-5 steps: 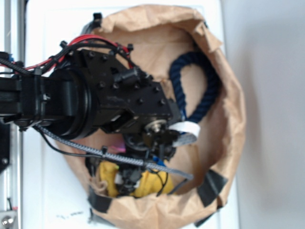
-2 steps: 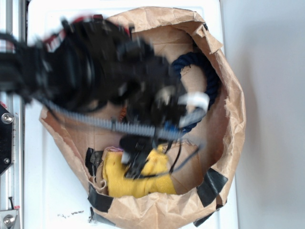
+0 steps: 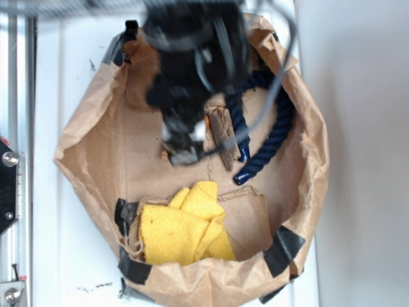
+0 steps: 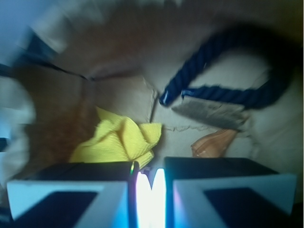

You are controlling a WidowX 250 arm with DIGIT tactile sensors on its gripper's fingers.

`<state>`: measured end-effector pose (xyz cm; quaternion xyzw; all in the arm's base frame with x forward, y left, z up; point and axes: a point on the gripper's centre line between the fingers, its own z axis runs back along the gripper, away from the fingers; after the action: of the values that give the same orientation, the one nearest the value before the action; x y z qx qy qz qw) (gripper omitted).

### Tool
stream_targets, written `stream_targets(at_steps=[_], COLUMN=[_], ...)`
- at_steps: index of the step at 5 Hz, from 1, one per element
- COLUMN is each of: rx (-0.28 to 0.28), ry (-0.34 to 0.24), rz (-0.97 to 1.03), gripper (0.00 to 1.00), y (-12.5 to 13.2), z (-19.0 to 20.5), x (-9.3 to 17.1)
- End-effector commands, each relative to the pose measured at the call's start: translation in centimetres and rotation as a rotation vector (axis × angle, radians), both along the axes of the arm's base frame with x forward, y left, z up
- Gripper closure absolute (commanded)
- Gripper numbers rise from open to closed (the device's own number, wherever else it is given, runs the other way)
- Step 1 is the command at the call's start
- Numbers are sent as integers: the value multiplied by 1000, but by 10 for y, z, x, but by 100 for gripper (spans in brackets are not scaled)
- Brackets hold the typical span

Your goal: Grab the yellow cloth.

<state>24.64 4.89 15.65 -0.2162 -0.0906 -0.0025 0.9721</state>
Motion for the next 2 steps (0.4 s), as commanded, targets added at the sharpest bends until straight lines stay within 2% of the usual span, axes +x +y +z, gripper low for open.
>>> stream_targets(at_steps=[1, 2], rx=[46, 64], ry=[-58, -21], rz=[-80, -171], gripper=[0, 0], y=[8, -15], z=[20, -3], x=[-14, -11])
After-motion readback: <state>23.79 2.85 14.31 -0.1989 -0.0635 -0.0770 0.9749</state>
